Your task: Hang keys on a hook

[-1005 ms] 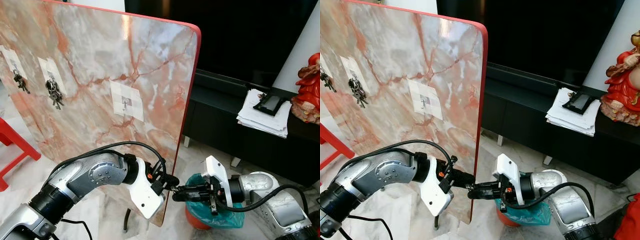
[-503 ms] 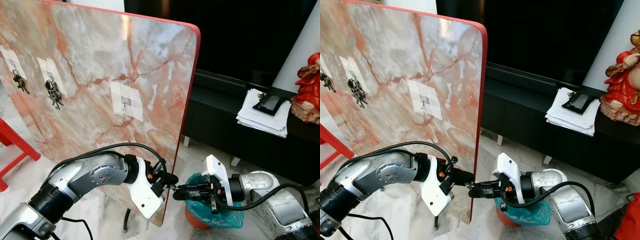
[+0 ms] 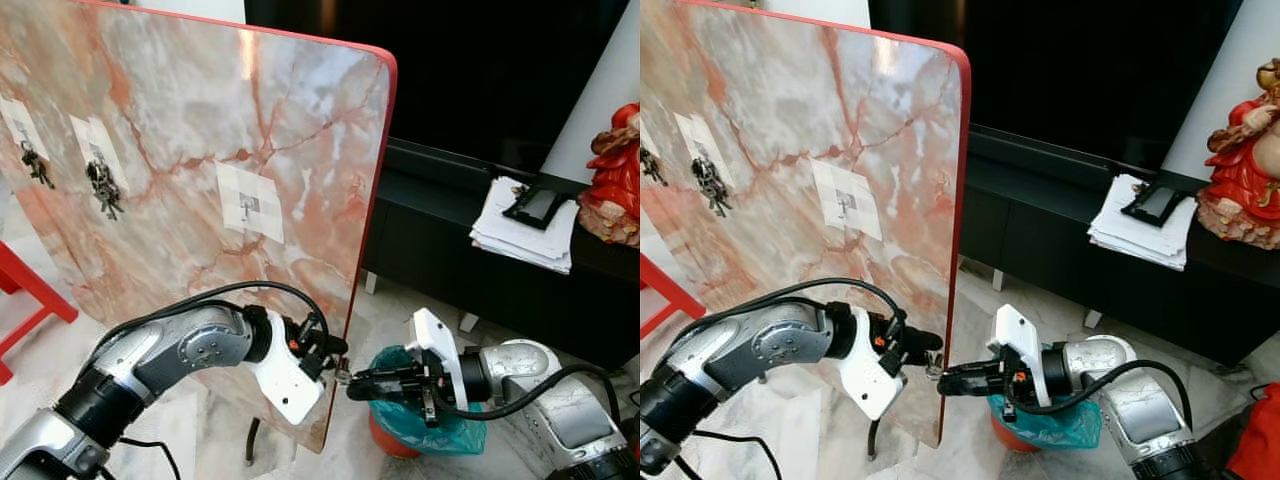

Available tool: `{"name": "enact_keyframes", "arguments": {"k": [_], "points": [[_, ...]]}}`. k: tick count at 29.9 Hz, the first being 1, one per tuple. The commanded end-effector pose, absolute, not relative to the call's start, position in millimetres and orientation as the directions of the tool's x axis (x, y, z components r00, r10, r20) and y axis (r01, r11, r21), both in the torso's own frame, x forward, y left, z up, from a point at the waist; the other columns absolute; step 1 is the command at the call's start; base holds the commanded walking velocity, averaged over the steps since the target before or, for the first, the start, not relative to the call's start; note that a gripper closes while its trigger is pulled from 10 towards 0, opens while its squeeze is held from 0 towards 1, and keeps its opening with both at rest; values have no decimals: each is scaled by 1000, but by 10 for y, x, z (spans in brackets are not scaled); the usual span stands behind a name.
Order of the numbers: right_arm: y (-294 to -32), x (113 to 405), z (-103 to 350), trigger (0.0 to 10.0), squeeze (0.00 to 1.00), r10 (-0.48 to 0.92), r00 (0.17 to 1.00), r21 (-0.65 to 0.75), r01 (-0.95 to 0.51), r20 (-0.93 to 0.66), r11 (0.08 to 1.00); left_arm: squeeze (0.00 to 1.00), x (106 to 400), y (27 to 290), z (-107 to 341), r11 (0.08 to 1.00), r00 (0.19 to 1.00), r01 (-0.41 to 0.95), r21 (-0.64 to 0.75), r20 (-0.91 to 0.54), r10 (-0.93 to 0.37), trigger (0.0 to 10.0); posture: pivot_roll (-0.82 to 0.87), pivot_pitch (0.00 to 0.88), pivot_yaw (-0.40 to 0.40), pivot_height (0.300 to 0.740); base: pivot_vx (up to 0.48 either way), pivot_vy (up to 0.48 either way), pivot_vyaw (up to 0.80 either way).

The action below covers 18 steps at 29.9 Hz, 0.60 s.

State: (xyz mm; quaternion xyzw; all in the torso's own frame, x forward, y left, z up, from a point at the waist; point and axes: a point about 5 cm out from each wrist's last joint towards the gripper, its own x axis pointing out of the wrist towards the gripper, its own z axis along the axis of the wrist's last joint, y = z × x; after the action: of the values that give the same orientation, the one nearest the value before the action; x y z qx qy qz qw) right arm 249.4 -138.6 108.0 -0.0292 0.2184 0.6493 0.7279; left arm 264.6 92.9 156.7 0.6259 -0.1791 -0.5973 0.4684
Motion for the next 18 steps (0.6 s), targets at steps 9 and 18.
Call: {"name": "enact_keyframes", "arguments": {"k": [9,18], "points": [[-1386,2530,1134,0,0,931,65,209,-967,-360,149,0,2504,914,1597,-410,172,497,765,-550,-818,10000,12,10,-59,740,0,0,0],[-1387,2545,1138,0,0,931,73,203,-967,-358,154,0,2476,933,1568,-386,193,520,761,-546,-815,10000,13,8,-58,740,0,0,0]]}}
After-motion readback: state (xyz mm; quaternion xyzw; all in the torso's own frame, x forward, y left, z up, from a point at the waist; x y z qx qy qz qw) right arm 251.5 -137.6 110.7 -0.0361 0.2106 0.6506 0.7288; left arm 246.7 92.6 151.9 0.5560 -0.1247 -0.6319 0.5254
